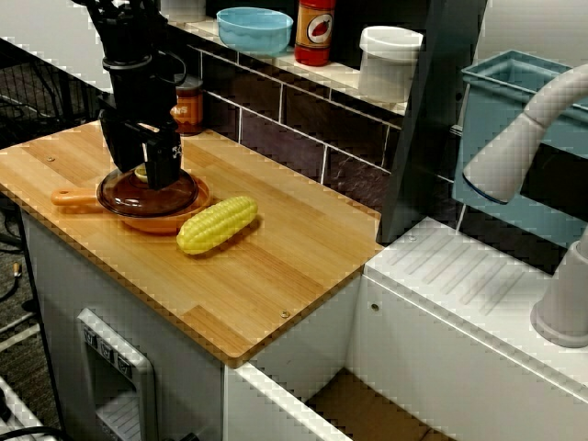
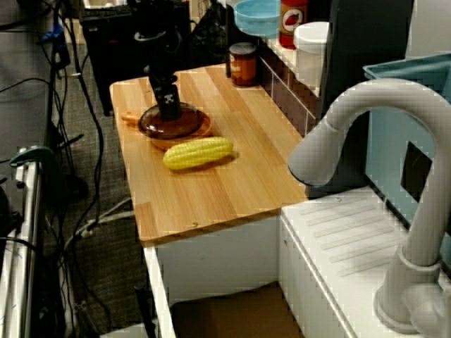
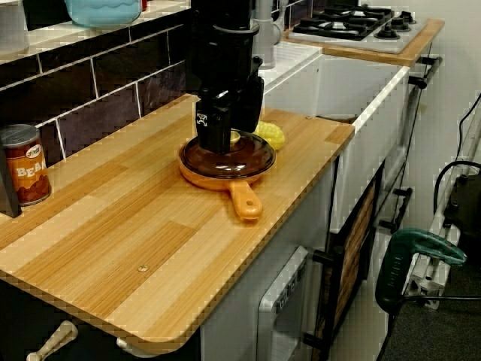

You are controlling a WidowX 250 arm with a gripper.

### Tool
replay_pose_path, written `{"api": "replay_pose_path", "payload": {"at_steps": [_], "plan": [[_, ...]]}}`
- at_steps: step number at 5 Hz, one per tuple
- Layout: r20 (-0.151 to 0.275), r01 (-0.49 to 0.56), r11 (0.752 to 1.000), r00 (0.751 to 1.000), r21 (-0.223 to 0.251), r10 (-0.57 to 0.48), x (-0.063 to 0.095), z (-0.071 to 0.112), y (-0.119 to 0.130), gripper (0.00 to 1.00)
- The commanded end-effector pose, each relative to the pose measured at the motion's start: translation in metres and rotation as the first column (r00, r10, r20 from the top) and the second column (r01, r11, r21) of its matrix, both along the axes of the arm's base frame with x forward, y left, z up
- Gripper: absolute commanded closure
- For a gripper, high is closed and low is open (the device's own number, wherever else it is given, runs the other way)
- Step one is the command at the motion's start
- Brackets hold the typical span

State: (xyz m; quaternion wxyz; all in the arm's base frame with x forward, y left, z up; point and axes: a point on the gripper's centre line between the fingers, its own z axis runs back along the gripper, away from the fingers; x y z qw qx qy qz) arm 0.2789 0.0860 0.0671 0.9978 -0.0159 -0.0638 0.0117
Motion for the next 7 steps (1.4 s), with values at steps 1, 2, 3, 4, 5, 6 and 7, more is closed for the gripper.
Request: {"api": "replay_pose_path", "payload": {"at_steps": [1, 2, 3, 4, 5, 6, 7], "plan": [[0.0, 0.0, 1.0, 1.0, 0.0, 0.0, 0.0, 0.0, 0.0, 0.0], [-0.016, -0.012, 1.0, 1.0, 0.008, 0.012, 0.006, -0.006, -0.002, 0.0], [-0.013, 0.017, 1.0, 1.0, -0.015, -0.017, 0.006, -0.012, -0.005, 1.0], [-0.017, 0.012, 1.0, 1.0, -0.007, -0.013, 0.006, -0.012, -0.008, 1.0], [-0.023, 0.014, 1.0, 1.0, -0.005, -0.014, 0.009, -0.009, -0.006, 1.0], [-0.05, 0.01, 1.0, 0.999, -0.024, -0.011, 0.015, 0.001, 0.0, 1.0], [-0.056, 0.011, 1.0, 0.998, -0.02, -0.012, 0.02, 0.017, -0.001, 1.0]]}}
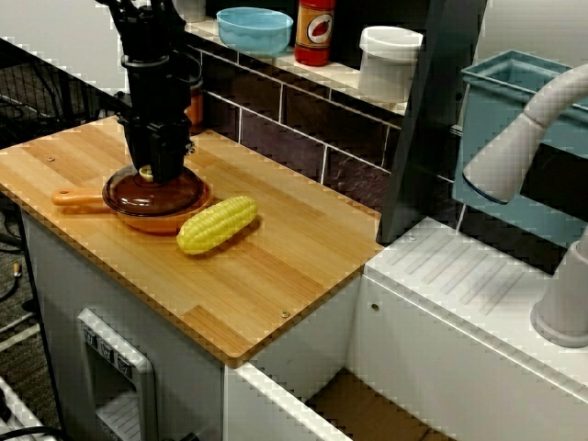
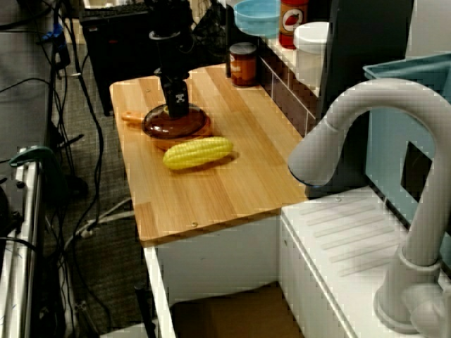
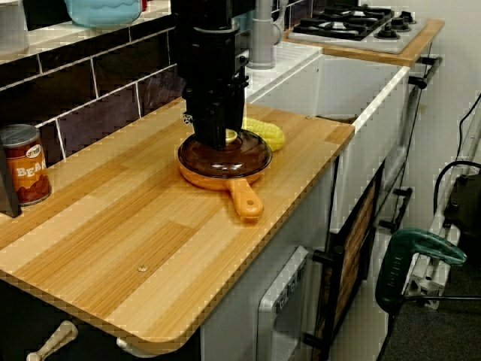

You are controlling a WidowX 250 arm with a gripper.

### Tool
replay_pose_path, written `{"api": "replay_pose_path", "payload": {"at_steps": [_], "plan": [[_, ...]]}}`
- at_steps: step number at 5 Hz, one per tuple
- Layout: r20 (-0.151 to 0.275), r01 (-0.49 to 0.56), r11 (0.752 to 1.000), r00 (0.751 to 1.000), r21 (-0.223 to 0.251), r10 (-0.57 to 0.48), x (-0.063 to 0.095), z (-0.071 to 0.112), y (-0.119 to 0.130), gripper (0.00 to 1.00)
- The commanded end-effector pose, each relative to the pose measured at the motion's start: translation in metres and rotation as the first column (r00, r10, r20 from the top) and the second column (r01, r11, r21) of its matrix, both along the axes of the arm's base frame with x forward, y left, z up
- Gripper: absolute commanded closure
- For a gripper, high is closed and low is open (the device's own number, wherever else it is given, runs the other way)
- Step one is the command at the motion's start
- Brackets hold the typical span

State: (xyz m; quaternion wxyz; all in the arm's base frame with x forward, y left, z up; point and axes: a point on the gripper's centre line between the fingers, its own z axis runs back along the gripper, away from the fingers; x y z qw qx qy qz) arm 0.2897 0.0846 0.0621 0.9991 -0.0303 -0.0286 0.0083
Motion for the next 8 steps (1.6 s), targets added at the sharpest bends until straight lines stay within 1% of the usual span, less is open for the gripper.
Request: {"api": "replay_pose_path", "payload": {"at_steps": [1, 2, 3, 4, 5, 6, 7, 8], "plan": [[0.011, 0.017, 0.999, 1.0, 0.032, -0.018, 0.013, 0.038, -0.004, 1.0], [0.008, 0.049, 0.998, 0.999, 0.047, -0.049, 0.011, 0.045, -0.009, 1.0], [0.014, 0.059, 0.998, 0.998, 0.036, -0.059, 0.007, 0.046, -0.013, 1.0], [0.022, 0.076, 0.996, 0.997, 0.046, -0.077, 0.004, 0.041, -0.019, 1.0], [0.02, 0.088, 0.995, 0.996, 0.057, -0.089, 0.001, 0.037, -0.021, 1.0], [0.025, 0.098, 0.993, 0.995, 0.061, -0.1, -0.003, 0.036, -0.018, 1.0], [0.022, 0.101, 0.993, 0.995, 0.059, -0.102, -0.004, 0.036, -0.016, 1.0], [0.03, 0.096, 0.993, 0.995, 0.064, -0.098, -0.004, 0.041, -0.01, 1.0]]}}
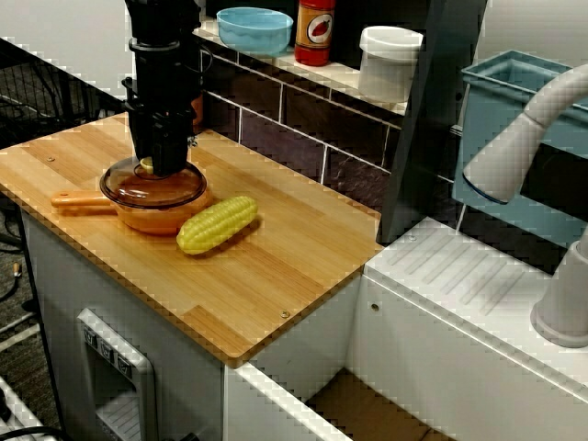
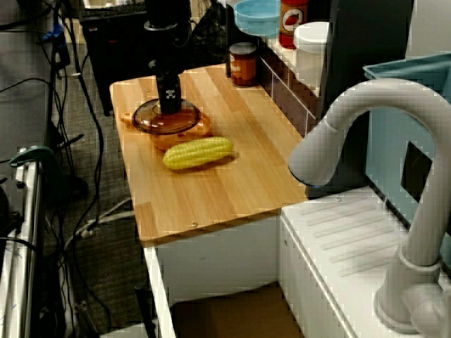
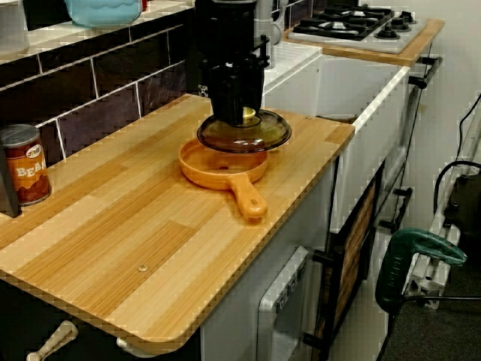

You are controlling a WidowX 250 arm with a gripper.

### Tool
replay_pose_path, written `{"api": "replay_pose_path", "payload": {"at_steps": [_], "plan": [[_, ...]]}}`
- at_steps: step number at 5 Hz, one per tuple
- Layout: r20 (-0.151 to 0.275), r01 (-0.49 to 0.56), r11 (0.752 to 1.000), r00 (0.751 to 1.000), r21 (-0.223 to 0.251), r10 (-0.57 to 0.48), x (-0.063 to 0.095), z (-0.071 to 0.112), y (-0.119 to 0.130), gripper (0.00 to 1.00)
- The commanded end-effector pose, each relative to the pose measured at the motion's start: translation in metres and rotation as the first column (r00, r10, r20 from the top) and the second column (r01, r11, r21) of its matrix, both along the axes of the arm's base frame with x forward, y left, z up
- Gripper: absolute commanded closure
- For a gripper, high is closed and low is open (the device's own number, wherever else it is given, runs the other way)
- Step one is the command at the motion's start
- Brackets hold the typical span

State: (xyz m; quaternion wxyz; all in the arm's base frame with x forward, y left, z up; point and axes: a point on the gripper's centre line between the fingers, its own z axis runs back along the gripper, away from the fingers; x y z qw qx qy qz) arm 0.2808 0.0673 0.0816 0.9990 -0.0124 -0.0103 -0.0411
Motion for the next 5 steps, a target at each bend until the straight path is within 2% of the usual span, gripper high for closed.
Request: {"api": "replay_pose_path", "payload": {"at_steps": [1, 2, 5], "plan": [[0.076, 0.0, 0.999, 0.997, 0.033, -0.003, 0.006, 0.023, 0.014, 1.0], [0.102, 0.004, 0.999, 0.995, 0.038, -0.007, 0.005, 0.018, 0.021, 1.0], [0.113, 0.011, 1.0, 0.994, 0.026, -0.014, 0.01, 0.008, 0.016, 1.0]]}}
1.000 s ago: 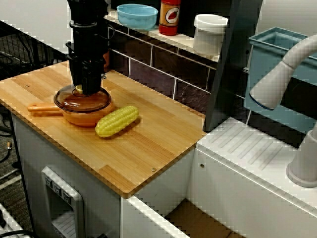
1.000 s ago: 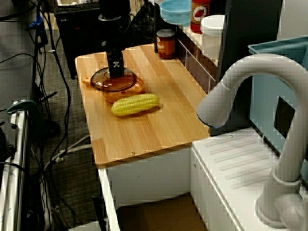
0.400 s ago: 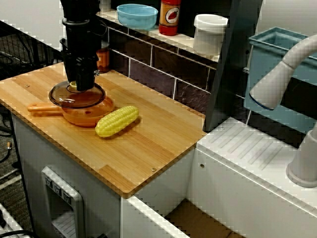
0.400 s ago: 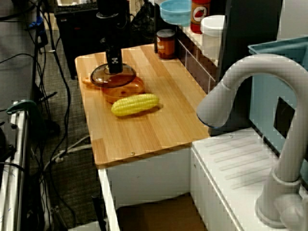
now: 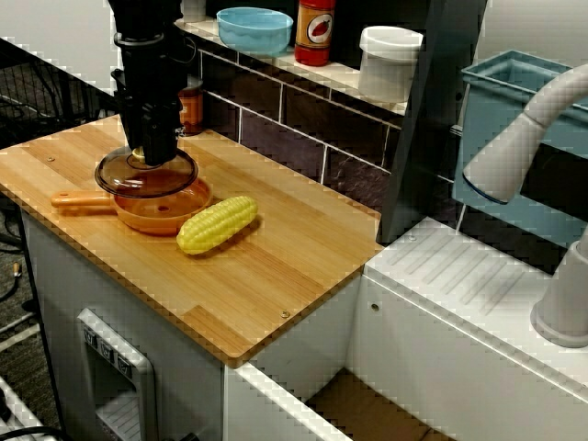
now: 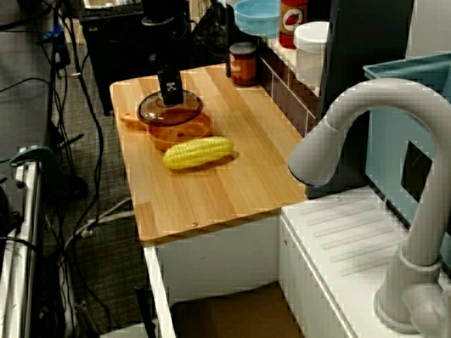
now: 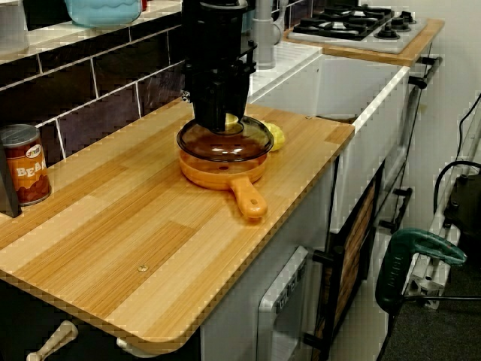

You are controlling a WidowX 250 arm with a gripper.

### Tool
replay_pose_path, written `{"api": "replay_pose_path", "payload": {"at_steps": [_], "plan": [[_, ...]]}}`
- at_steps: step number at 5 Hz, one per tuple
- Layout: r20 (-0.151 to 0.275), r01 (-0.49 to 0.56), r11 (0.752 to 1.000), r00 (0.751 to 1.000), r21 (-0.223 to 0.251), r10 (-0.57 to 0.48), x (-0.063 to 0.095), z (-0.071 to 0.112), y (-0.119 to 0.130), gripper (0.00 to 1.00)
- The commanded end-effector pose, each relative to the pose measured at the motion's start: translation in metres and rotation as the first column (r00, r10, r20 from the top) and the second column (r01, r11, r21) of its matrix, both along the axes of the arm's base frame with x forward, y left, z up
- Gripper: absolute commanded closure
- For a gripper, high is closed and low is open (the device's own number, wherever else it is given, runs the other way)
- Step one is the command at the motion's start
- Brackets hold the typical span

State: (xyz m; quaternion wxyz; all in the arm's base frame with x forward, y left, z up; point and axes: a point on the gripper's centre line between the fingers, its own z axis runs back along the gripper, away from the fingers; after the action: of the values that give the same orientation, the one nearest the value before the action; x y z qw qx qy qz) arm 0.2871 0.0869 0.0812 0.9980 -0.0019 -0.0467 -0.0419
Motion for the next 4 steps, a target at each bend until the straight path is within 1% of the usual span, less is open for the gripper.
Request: {"api": "replay_pose_path", "payload": {"at_steps": [1, 3, 4], "plan": [[0.075, 0.028, 1.0, 0.997, -0.012, -0.027, 0.002, 0.0051, -0.0077, 1.0], [0.089, 0.035, 0.999, 0.996, -0.033, -0.032, -0.0023, 0.0012, -0.0116, 1.0], [0.075, 0.031, 0.999, 0.997, -0.036, -0.029, 0.002, -0.0008, -0.0126, 1.0]]}}
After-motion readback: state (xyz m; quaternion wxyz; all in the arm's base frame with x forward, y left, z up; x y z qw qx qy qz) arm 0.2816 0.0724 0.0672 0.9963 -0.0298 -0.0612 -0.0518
